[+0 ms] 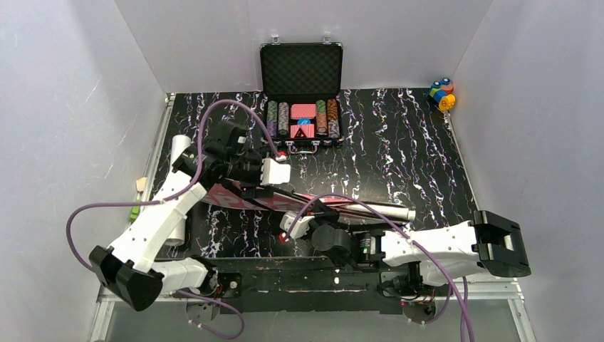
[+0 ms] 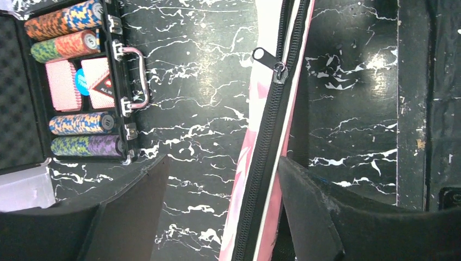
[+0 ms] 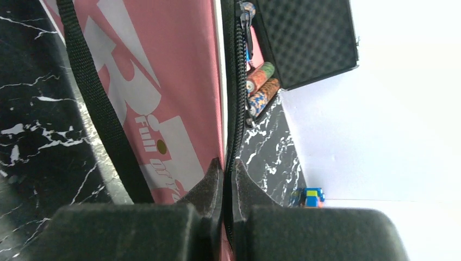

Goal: Pack up the badminton gear

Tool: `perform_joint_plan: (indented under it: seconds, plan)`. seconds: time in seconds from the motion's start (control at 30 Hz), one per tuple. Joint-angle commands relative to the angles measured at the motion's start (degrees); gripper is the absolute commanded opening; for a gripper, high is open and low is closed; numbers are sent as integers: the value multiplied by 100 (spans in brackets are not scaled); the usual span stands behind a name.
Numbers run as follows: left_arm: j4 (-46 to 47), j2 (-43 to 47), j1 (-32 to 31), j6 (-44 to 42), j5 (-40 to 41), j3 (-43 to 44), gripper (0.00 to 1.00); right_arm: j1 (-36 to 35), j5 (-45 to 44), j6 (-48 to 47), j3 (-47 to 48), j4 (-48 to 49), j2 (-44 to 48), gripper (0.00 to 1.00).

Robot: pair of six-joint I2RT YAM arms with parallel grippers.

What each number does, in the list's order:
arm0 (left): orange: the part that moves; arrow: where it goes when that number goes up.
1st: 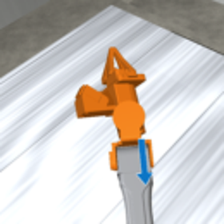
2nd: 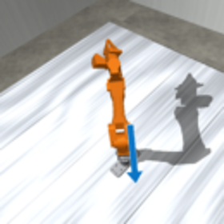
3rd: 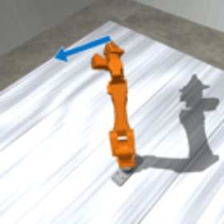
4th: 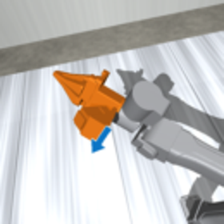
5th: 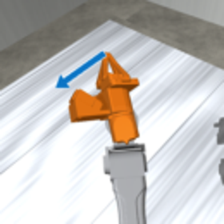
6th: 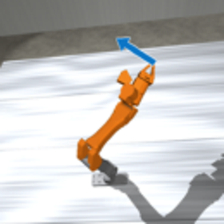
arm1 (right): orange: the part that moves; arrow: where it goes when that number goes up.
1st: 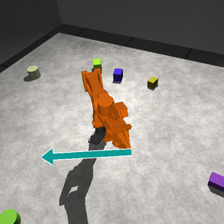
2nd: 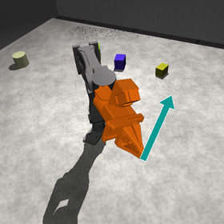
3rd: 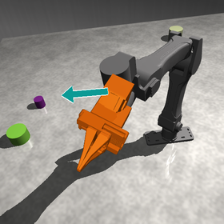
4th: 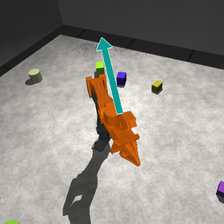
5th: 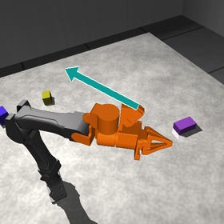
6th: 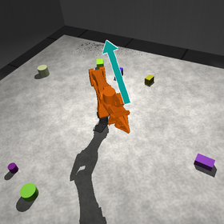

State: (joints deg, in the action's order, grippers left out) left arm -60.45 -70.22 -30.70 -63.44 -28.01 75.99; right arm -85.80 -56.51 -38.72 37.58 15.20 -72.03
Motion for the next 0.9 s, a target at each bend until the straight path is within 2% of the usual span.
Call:
perform_joint_plan:
  seconds: [0.0,0.13,0.33,0.47,0.67,0.8,0.87]
  plan:
    - [-739,-246,25,-249,-139,328,72,-106,-639,-636,-27,1299,235,1]
    - [-1152,-333,-9,-167,-327,181,73,-188,-729,-789,-48,1500,146,1]
    - [-303,-179,-68,242,-180,-270,70,-329,-713,-1658,-53,2521,-136,1]
    - [-93,-404,-121,497,-211,-192,65,-375,-629,-1788,105,2602,-154,1]
    - [-190,-749,-225,666,-273,-92,41,-385,-688,-2003,162,2961,-175,1]
    - [-179,-753,-268,759,-207,-159,1,-382,-739,-1937,190,3029,-115,1]
    - [51,-688,-269,982,-139,-205,0,-357,-791,-1796,234,3072,-67,19]
